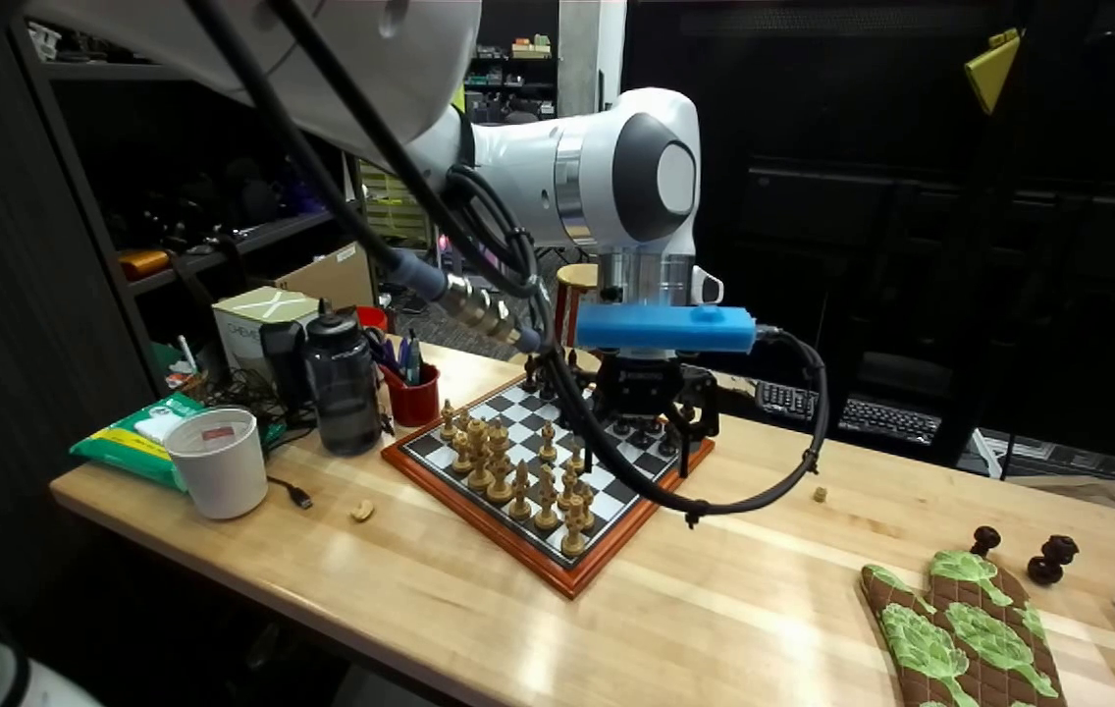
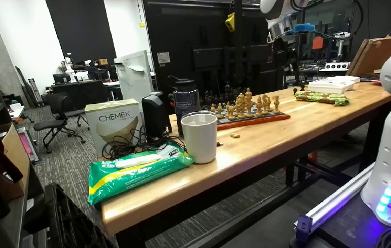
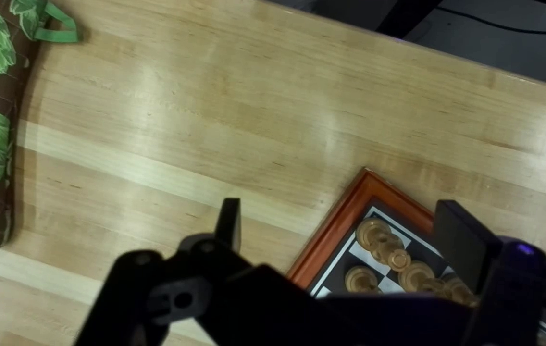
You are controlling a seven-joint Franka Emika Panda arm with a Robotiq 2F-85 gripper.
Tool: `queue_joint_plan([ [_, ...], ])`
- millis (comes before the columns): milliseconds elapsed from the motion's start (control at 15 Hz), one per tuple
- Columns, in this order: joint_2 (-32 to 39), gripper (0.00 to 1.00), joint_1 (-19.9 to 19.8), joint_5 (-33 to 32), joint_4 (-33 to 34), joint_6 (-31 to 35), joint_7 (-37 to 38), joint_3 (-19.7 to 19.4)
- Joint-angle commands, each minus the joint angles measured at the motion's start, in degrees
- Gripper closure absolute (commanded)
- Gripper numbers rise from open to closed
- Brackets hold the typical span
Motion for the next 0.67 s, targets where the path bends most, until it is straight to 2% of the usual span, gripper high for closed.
queue_joint_plan([
  [0,-1.98,0.00,-0.82,-1.12,-3.10,4.67,-1.25,0.19],
  [333,-3.50,0.00,-1.80,-1.54,-9.15,16.31,-2.59,-0.45],
  [600,-3.61,0.00,-2.20,-0.50,-14.12,21.68,-2.84,-0.78],
])
